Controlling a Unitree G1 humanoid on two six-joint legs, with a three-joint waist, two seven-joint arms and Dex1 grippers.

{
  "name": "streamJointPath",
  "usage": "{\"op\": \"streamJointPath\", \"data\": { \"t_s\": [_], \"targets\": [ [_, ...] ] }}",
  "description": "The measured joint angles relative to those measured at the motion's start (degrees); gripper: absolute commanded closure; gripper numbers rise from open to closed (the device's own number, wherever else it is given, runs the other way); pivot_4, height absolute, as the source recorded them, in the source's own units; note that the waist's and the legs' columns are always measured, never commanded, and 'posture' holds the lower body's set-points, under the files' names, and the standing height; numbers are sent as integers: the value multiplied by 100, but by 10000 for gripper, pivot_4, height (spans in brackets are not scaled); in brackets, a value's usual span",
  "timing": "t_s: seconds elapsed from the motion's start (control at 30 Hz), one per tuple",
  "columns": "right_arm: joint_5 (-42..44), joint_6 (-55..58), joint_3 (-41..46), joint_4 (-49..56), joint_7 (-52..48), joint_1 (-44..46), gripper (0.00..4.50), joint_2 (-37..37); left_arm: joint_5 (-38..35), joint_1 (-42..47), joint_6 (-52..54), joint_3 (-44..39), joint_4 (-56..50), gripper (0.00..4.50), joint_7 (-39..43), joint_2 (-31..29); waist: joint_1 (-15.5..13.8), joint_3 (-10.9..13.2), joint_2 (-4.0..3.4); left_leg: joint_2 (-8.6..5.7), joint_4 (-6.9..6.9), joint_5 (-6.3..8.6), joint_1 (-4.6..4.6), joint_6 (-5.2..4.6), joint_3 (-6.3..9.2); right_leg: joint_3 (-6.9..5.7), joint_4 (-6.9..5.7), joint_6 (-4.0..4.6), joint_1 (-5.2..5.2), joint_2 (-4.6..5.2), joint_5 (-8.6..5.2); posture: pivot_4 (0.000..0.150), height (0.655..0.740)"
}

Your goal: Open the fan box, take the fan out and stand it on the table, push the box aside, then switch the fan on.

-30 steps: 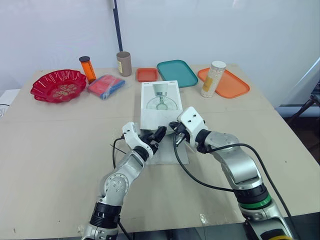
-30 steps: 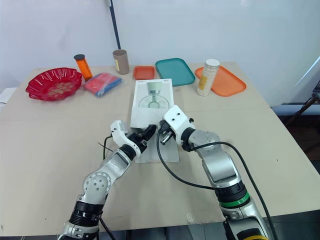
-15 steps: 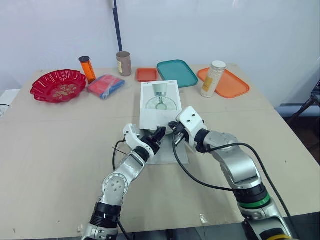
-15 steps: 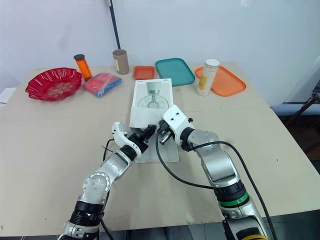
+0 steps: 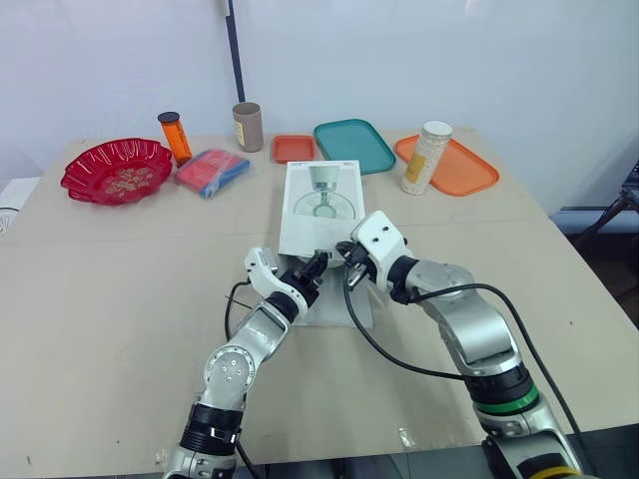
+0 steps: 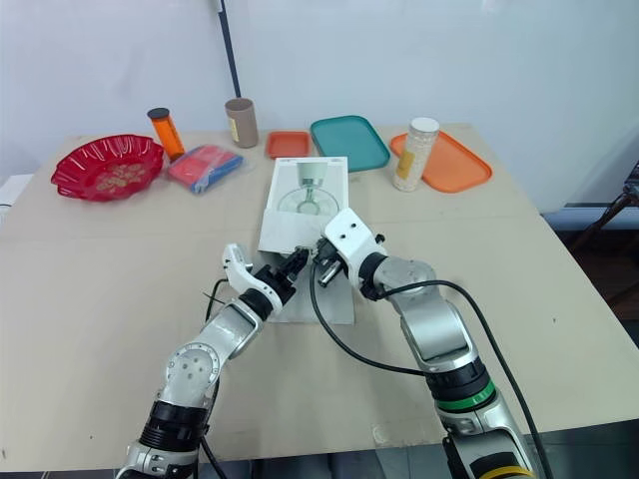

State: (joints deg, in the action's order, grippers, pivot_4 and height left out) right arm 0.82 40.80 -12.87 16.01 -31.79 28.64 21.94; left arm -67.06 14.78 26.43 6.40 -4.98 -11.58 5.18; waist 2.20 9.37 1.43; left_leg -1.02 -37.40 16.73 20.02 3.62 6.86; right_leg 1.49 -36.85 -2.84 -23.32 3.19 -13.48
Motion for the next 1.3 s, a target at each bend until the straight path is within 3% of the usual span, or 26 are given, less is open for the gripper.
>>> {"op": "streamJointPath", "data": {
  "t_s": [1.3],
  "targets": [
    [-4, -158, -197, -63, 54, 97, 45000, -94, -1196, -1139, 494, -93, -1948, 31528, -1840, -141, 31, 1, -1, 1, 2, 1, 2, -1, 1, 2, 2, 0, -3, -1, -1, 1500, 7400]
  ]
}}
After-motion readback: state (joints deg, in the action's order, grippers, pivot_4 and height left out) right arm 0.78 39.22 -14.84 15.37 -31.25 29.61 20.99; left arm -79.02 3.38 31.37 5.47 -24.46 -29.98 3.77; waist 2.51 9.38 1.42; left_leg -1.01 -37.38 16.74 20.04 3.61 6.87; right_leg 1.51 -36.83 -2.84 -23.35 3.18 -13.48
